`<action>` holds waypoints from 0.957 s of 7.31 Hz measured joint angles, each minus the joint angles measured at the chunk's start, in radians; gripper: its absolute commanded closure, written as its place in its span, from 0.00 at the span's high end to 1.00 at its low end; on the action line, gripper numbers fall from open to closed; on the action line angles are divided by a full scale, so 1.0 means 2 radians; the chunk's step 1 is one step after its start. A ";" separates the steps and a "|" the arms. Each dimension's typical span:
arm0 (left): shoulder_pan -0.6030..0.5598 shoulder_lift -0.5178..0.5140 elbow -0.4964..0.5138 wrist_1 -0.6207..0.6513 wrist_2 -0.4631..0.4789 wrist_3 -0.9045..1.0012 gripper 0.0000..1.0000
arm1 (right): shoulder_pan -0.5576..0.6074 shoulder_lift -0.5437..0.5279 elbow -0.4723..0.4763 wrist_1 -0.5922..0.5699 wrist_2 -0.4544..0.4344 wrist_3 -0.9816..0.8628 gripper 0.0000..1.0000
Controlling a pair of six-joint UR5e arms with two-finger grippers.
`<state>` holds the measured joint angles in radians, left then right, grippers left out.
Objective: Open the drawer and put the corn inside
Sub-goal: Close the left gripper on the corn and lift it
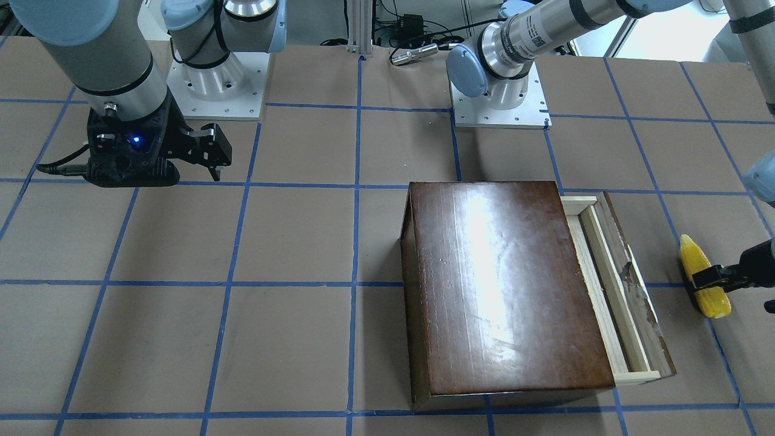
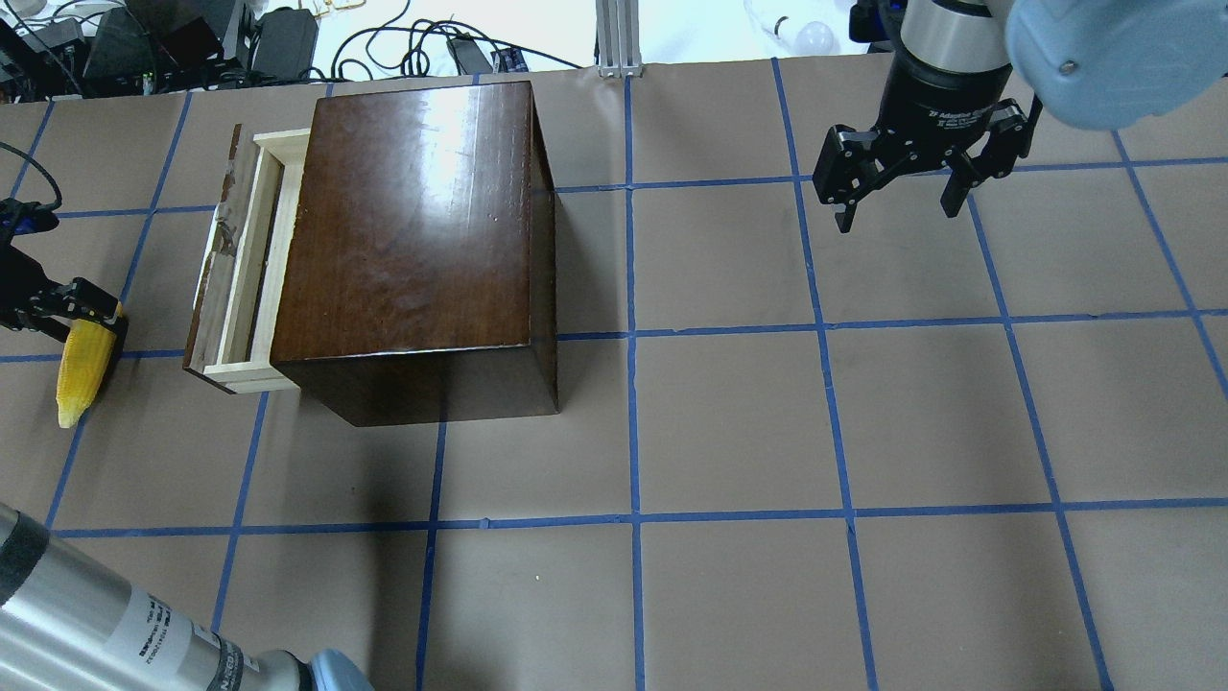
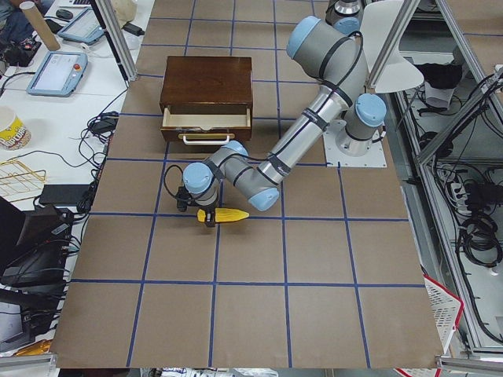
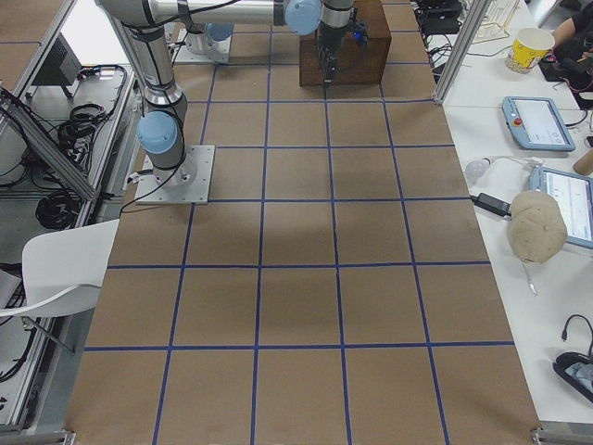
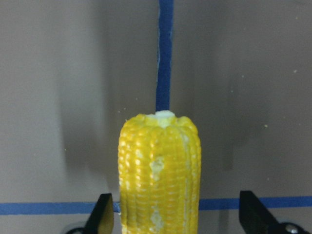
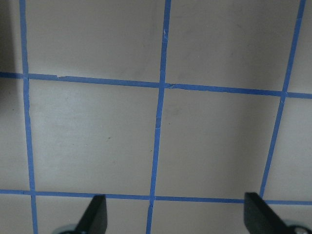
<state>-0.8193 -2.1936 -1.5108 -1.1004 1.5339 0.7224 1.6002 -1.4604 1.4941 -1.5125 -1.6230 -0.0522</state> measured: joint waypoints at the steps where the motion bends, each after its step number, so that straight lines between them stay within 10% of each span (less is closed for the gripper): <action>1: 0.000 -0.001 0.000 0.001 0.002 0.005 0.15 | 0.000 0.000 0.000 0.000 0.000 0.000 1.00; 2: 0.000 -0.001 -0.001 0.001 0.007 0.011 0.00 | 0.000 0.000 0.000 0.000 0.000 0.000 1.00; 7: -0.005 0.024 0.010 -0.021 0.024 0.014 0.00 | 0.000 0.000 0.000 0.000 0.000 0.000 1.00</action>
<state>-0.8296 -2.1455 -1.4917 -1.1434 1.5819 0.7496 1.6004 -1.4603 1.4941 -1.5125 -1.6229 -0.0521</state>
